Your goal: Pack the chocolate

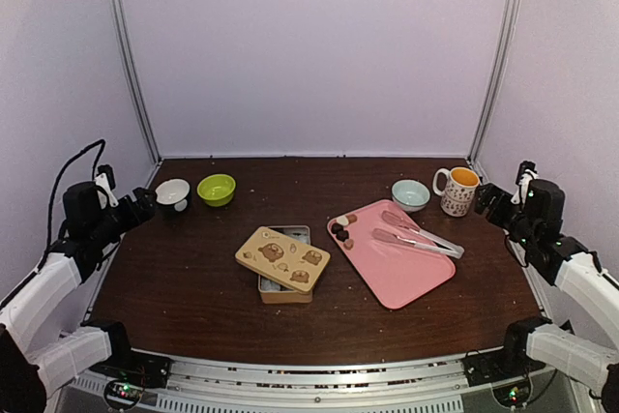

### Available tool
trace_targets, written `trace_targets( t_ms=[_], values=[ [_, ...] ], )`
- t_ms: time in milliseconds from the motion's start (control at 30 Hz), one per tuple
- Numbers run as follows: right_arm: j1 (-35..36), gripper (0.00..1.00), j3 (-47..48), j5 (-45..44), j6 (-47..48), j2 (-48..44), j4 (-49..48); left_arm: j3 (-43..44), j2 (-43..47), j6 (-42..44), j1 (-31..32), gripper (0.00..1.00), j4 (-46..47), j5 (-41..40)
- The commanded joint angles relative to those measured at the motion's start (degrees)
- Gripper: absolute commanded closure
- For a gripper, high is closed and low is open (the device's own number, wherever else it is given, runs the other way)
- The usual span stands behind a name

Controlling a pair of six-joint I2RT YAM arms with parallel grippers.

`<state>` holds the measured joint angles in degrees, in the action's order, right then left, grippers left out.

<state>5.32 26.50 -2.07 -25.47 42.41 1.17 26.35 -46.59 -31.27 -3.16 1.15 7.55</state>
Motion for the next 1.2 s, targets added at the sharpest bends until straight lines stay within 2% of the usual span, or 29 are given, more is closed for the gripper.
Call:
trace_targets(
  t_ms=[0,167,300,433,500,633,900,1167],
  values=[
    [-0.31,0.0,2.54,5.64,-2.4,2.08,2.41,-1.14,3.53,-7.82,-0.08,0.02,-4.24,-3.73],
    [-0.31,0.0,2.97,8.47,-1.24,4.35,3.68,-1.86,4.71,-10.64,-0.09,0.07,-4.46,9.92],
    [-0.32,0.0,2.7,17.57,-0.99,7.6,1.29,-4.41,3.51,-14.9,0.2,0.07,-3.1,17.34],
    [-0.3,0.0,3.52,20.17,-0.72,10.85,1.77,-6.04,2.84,-17.84,3.45,0.07,-2.07,18.02],
    [-0.23,0.0,3.76,20.07,-1.82,13.0,0.46,-6.21,2.67,-18.6,6.45,0.06,-1.95,16.93],
    [0.84,0.0,5.0,25.43,-4.22,18.62,-2.65,-6.0,1.62,-20.45,12.78,0.06,-1.3,14.77],
    [15.2,0.0,11.24,23.37,2.2,25.76,1.9,-6.31,0.76,-24.83,21.21,0.07,-0.45,13.28],
    [29.41,0.01,17.07,22.93,-3.46,35.77,-3.79,-3.78,-8.96,-27.78,30.48,0.1,6.1,13.23]
  ],
)
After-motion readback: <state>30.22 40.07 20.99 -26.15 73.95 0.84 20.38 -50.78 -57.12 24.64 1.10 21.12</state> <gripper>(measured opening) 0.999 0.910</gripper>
